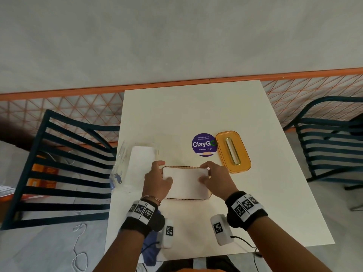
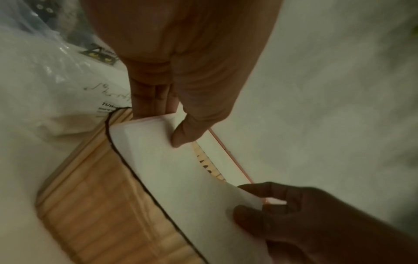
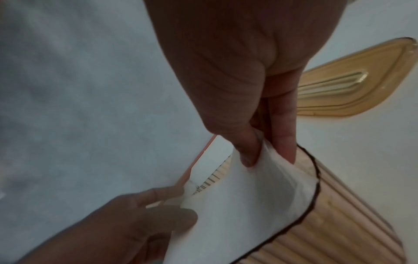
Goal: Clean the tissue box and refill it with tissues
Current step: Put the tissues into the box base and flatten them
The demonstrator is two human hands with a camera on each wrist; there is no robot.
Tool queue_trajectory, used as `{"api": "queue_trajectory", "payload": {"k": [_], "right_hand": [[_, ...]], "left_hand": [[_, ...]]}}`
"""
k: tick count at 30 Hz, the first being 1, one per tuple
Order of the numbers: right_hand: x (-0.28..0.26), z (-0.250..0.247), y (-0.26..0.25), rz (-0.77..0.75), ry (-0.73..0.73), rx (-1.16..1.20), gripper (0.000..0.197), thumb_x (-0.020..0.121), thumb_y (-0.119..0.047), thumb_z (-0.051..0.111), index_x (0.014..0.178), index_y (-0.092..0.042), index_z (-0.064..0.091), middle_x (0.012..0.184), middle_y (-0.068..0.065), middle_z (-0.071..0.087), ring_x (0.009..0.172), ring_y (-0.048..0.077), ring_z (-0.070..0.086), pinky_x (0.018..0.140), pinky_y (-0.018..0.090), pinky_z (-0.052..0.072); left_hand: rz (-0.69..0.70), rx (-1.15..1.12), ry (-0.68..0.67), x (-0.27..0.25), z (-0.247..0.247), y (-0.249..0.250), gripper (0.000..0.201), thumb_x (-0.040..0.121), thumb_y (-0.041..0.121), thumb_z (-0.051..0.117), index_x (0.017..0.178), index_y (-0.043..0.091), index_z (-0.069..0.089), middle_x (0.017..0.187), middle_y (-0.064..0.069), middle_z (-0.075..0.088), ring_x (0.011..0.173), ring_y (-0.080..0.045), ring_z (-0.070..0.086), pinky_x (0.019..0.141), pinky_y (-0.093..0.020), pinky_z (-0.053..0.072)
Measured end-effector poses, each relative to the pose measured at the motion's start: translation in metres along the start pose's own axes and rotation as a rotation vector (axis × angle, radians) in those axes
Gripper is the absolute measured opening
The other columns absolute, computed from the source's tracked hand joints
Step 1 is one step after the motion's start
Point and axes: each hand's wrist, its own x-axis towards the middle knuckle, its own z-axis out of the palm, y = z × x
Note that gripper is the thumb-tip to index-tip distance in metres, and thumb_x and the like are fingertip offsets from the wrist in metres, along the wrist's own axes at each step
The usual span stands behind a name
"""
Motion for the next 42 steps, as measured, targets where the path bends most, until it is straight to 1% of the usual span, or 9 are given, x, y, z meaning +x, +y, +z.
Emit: {"api": "queue_trajectory", "payload": {"k": [7, 12, 17, 21, 24, 27, 31, 37, 42], "right_hand": [[-0.005, -0.004, -0.006, -0.092, 0.134, -0.267, 0.053, 0.079, -0.027, 0.087, 0.125, -0.019, 0.062, 0.114, 0.002, 0.071, 0.095, 0.017, 0.068, 0.087, 0.027, 0.058], [-0.013, 0.012, 0.000, -0.312, -0.078, -0.486, 0.053, 0.082, -0.011, 0.081, 0.131, -0.022, 0.065, 0.134, -0.002, 0.060, 0.115, 0.019, 0.063, 0.101, 0.026, 0.051], [-0.009, 0.020, 0.001, -0.372, -0.095, -0.542, 0.051, 0.088, -0.009, 0.074, 0.136, -0.019, 0.062, 0.141, 0.001, 0.056, 0.121, 0.021, 0.061, 0.103, 0.027, 0.050], [-0.008, 0.017, 0.005, -0.414, 0.085, -0.458, 0.050, 0.077, -0.014, 0.087, 0.123, -0.020, 0.070, 0.124, -0.001, 0.063, 0.110, 0.019, 0.061, 0.089, 0.026, 0.055], [-0.008, 0.013, 0.012, -0.300, 0.242, -0.349, 0.048, 0.077, -0.014, 0.087, 0.122, -0.016, 0.068, 0.118, 0.005, 0.065, 0.104, 0.023, 0.066, 0.082, 0.029, 0.058], [-0.006, 0.013, 0.017, -0.167, 0.220, -0.243, 0.044, 0.090, -0.012, 0.073, 0.132, -0.015, 0.061, 0.122, 0.007, 0.064, 0.106, 0.023, 0.067, 0.089, 0.029, 0.056], [-0.004, 0.014, 0.018, -0.124, 0.201, -0.174, 0.036, 0.092, -0.007, 0.068, 0.128, -0.014, 0.064, 0.115, 0.007, 0.069, 0.099, 0.022, 0.067, 0.088, 0.029, 0.055], [-0.001, 0.011, 0.018, -0.072, 0.199, -0.112, 0.033, 0.092, -0.008, 0.070, 0.124, -0.015, 0.067, 0.113, 0.006, 0.071, 0.092, 0.020, 0.068, 0.086, 0.032, 0.060], [0.003, 0.002, 0.020, -0.042, 0.217, -0.121, 0.033, 0.091, -0.006, 0.071, 0.124, -0.013, 0.068, 0.115, 0.006, 0.072, 0.097, 0.021, 0.068, 0.090, 0.031, 0.057]], "left_hand": [[0.199, 0.321, 0.131, -0.003, -0.003, 0.001, 0.037, 0.084, 0.023, 0.076, 0.118, 0.027, 0.064, 0.117, 0.006, 0.059, 0.100, -0.017, 0.066, 0.078, -0.026, 0.051], [0.359, 0.461, -0.185, -0.001, 0.007, -0.016, 0.042, 0.081, 0.022, 0.080, 0.120, 0.031, 0.067, 0.128, 0.013, 0.058, 0.122, -0.009, 0.054, 0.097, -0.022, 0.047], [0.373, 0.522, -0.230, 0.004, 0.011, -0.016, 0.043, 0.082, 0.023, 0.079, 0.123, 0.029, 0.066, 0.133, 0.011, 0.056, 0.127, -0.010, 0.050, 0.101, -0.025, 0.047], [0.234, 0.251, 0.032, 0.016, -0.024, -0.009, 0.021, 0.088, 0.028, 0.072, 0.109, 0.029, 0.073, 0.110, 0.011, 0.071, 0.101, -0.011, 0.067, 0.092, -0.032, 0.056], [0.019, 0.258, 0.232, 0.040, -0.055, -0.024, 0.032, 0.090, 0.023, 0.070, 0.122, 0.021, 0.068, 0.120, 0.000, 0.071, 0.108, -0.020, 0.067, 0.095, -0.040, 0.055], [-0.238, 0.399, 0.135, 0.061, -0.068, -0.043, 0.069, 0.081, 0.043, 0.079, 0.138, 0.013, 0.054, 0.135, -0.011, 0.062, 0.125, -0.033, 0.059, 0.103, -0.049, 0.050], [-0.300, 0.525, 0.049, 0.070, -0.062, -0.059, 0.093, 0.072, 0.056, 0.083, 0.144, 0.010, 0.045, 0.141, -0.012, 0.057, 0.132, -0.035, 0.053, 0.110, -0.050, 0.042], [-0.309, 0.500, 0.131, 0.076, -0.056, -0.069, 0.100, 0.062, 0.054, 0.090, 0.142, 0.012, 0.047, 0.142, -0.014, 0.054, 0.134, -0.038, 0.050, 0.114, -0.054, 0.038], [-0.323, 0.325, 0.152, 0.082, -0.062, -0.068, 0.072, 0.068, 0.035, 0.091, 0.130, 0.015, 0.061, 0.129, -0.012, 0.066, 0.122, -0.037, 0.060, 0.106, -0.054, 0.047]]}}
